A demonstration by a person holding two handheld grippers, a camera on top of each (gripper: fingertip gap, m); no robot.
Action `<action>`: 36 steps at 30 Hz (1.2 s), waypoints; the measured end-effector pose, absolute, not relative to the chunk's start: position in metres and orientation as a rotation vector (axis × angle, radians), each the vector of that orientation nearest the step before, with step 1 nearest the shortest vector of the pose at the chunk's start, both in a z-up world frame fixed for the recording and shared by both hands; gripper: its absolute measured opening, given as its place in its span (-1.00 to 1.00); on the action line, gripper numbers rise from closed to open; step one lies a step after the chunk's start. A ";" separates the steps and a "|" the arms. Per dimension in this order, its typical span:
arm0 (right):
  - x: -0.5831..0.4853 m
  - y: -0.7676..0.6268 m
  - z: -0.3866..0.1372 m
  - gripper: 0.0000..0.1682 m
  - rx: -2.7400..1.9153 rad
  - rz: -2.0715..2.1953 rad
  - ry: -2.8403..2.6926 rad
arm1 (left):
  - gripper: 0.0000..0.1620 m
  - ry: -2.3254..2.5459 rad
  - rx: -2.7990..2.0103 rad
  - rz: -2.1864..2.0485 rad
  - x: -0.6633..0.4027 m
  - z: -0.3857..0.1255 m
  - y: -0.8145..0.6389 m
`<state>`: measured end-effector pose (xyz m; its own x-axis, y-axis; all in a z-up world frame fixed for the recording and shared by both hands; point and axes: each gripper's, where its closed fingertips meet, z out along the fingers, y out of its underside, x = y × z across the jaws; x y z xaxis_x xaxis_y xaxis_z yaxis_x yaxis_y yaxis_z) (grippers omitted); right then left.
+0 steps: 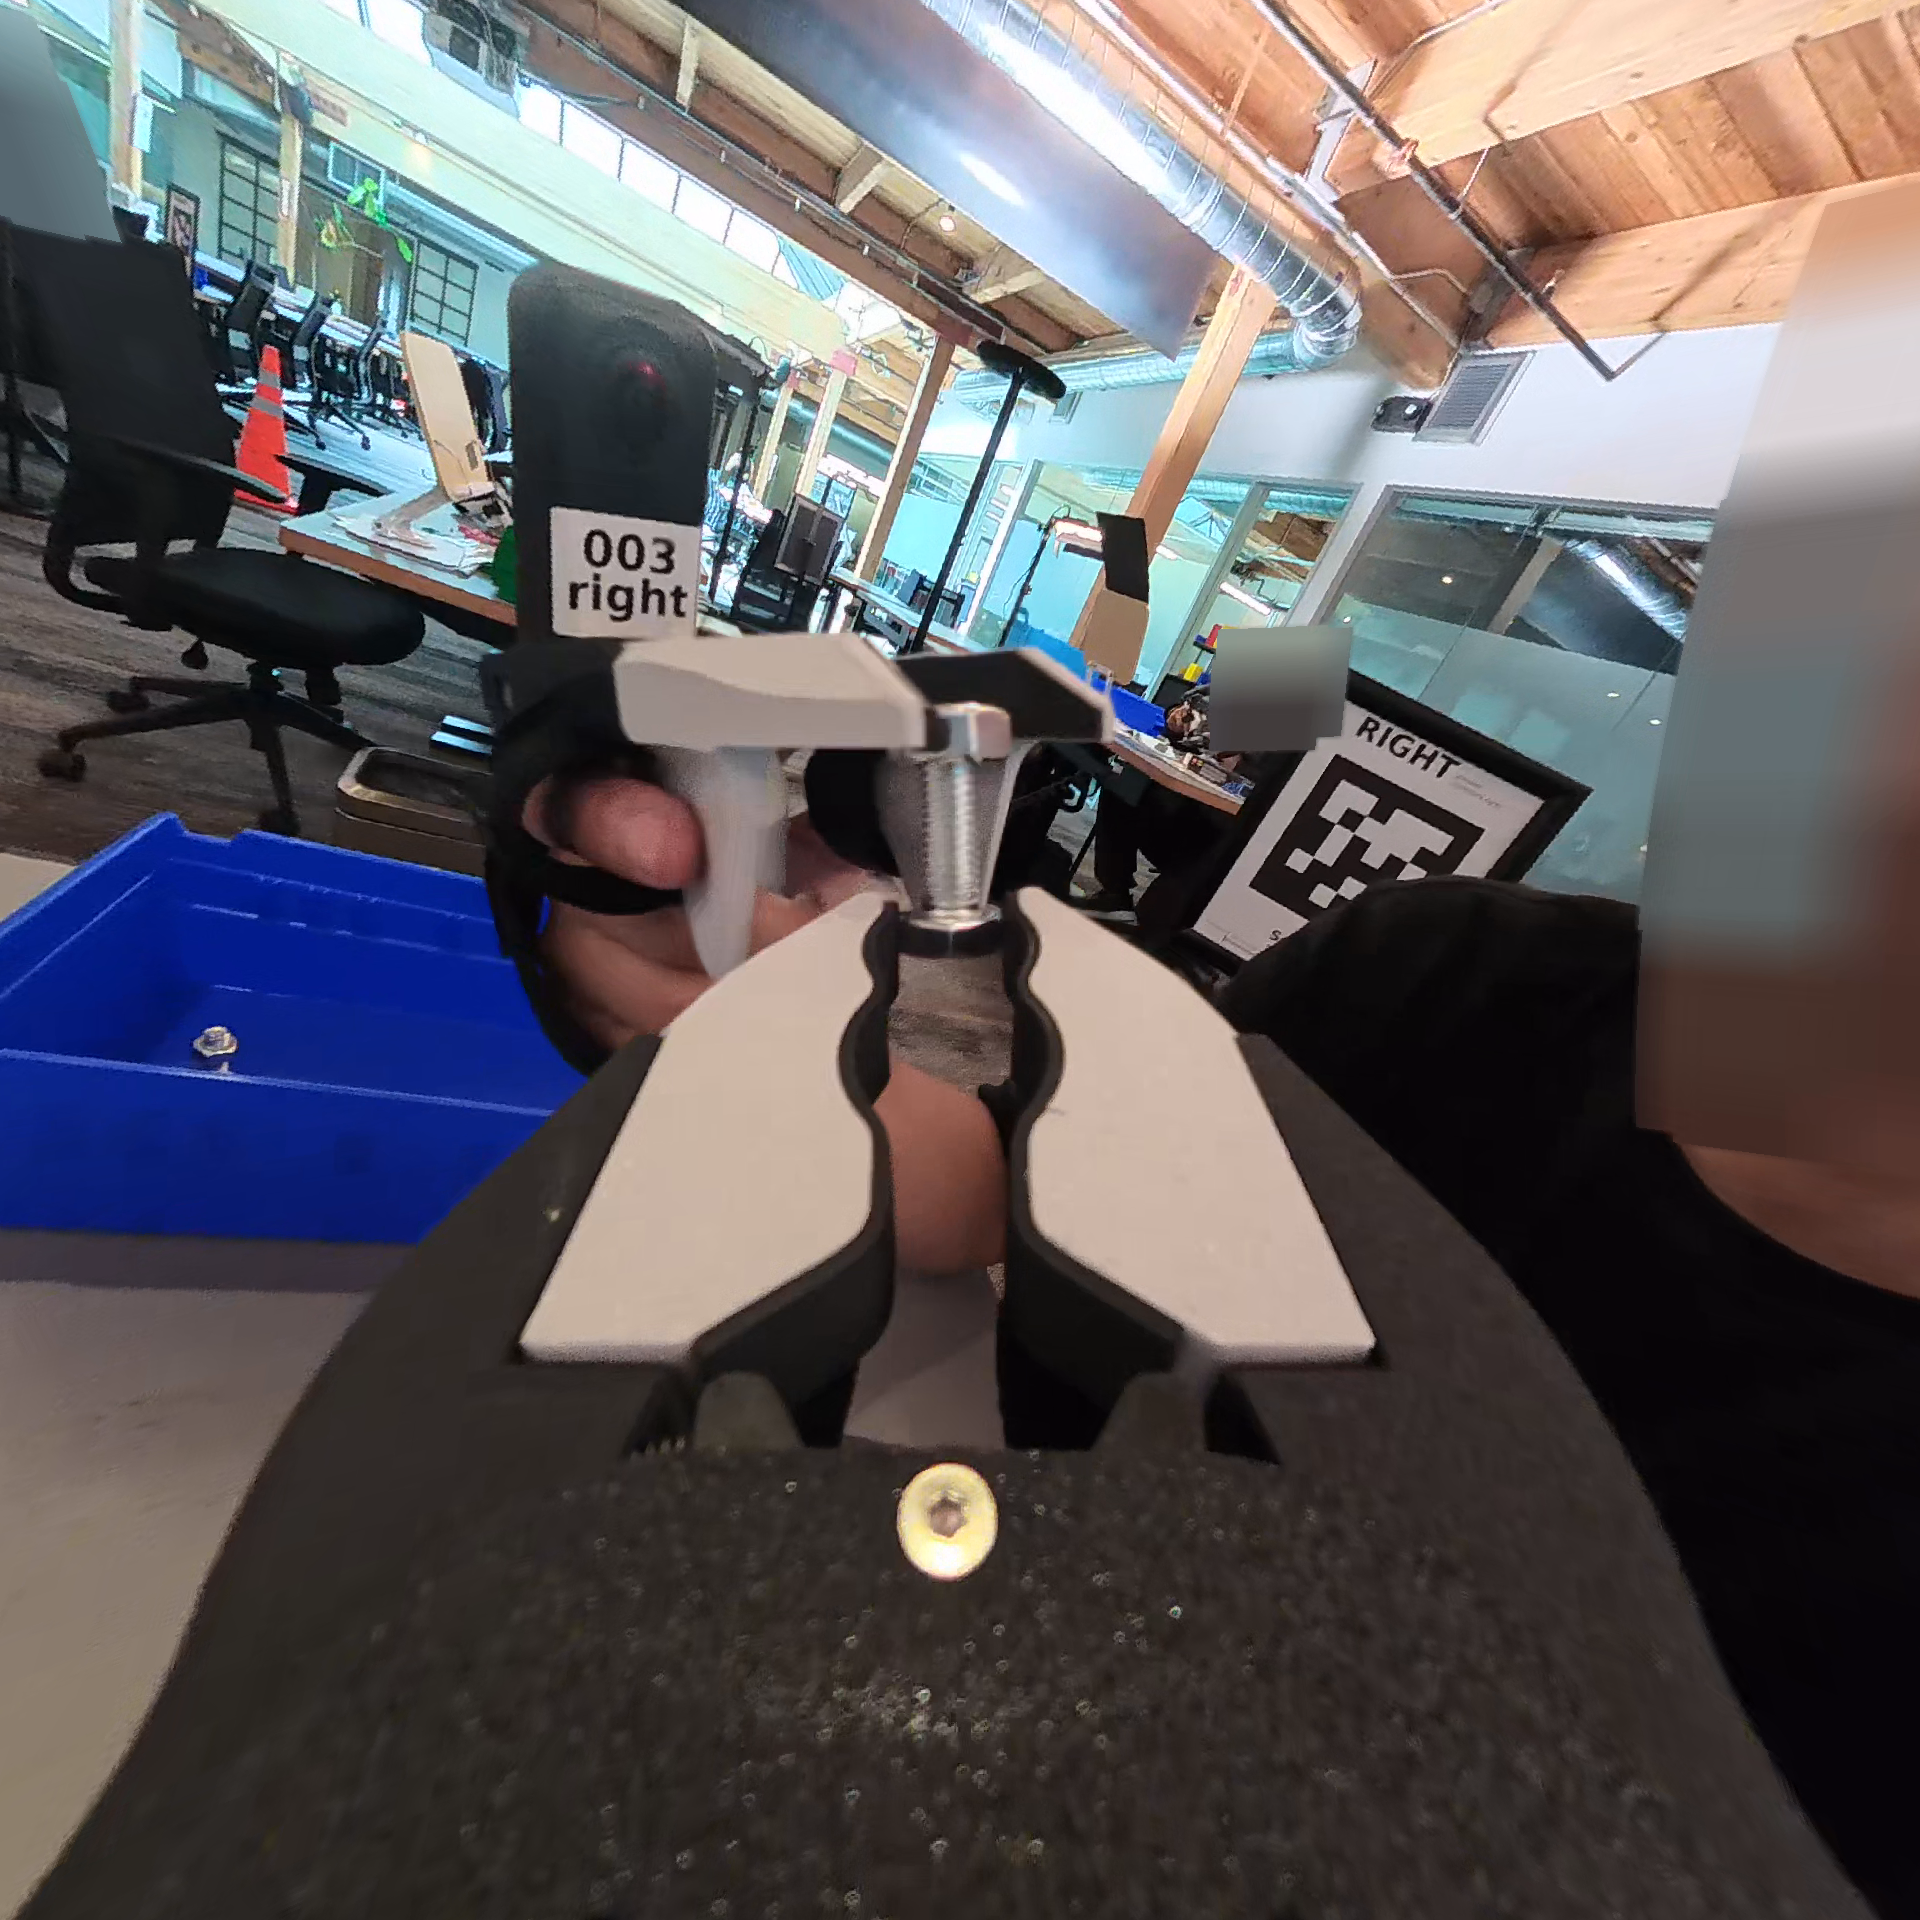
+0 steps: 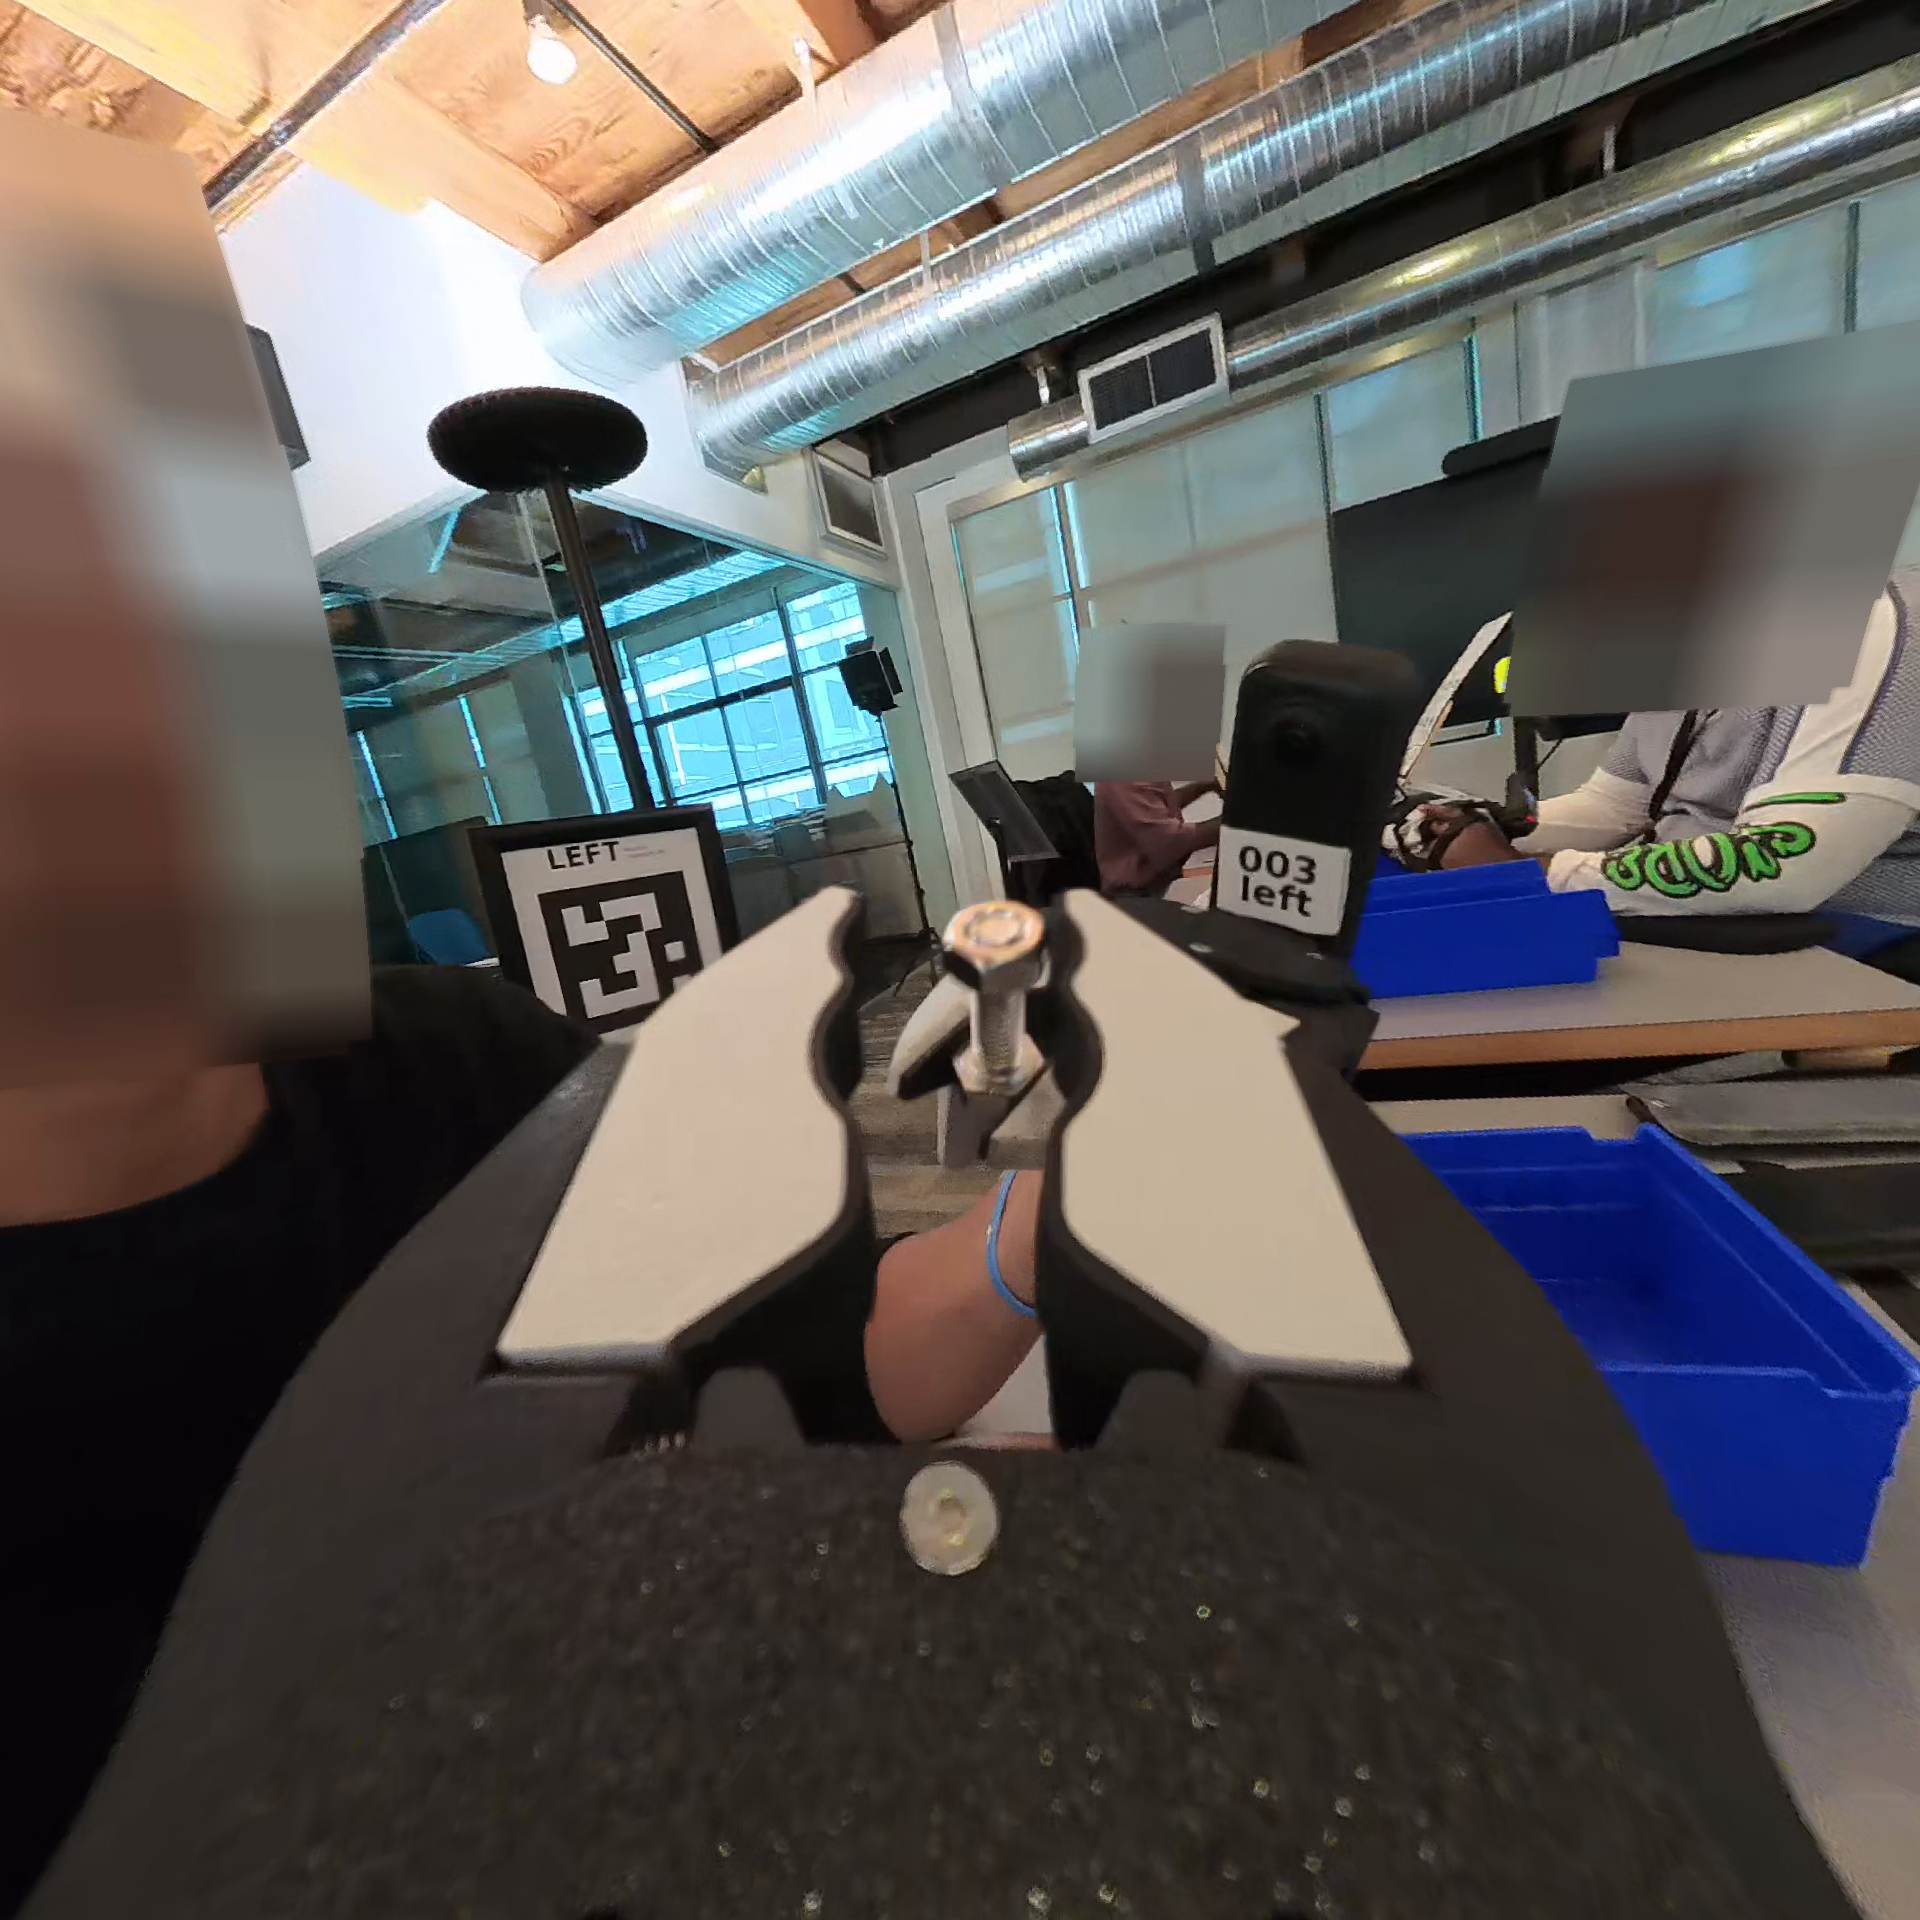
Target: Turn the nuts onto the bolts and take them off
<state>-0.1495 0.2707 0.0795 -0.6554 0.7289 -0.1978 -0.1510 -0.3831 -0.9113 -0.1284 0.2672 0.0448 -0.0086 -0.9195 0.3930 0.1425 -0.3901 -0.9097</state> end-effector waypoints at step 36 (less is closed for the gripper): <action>-0.154 0.276 0.081 -0.50 -0.897 2.106 -1.230 | -0.78 0.820 -1.358 -1.627 -0.129 0.050 0.271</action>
<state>-0.1542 0.2756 0.0811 -0.6349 0.7222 -0.2746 -0.1157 -0.4403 -0.8903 -0.1288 0.2705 0.0497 -0.0578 -0.9016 0.4286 0.1924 -0.4313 -0.8814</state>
